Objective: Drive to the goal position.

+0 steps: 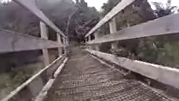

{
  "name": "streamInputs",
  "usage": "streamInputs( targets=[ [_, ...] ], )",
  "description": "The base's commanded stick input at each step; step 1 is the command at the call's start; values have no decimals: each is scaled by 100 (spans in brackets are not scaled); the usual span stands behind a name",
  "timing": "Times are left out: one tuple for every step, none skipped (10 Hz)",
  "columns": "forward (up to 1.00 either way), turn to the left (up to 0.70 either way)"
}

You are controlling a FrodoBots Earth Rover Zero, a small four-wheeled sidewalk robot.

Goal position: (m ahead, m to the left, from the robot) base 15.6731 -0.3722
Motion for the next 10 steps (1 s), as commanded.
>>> streamInputs(
  targets=[
    [100, 40],
    [100, 0],
    [100, 0],
    [100, 0],
    [100, 0],
    [100, 0],
    [100, 7],
    [100, 13],
    [100, 33],
    [100, 20]
  ],
)
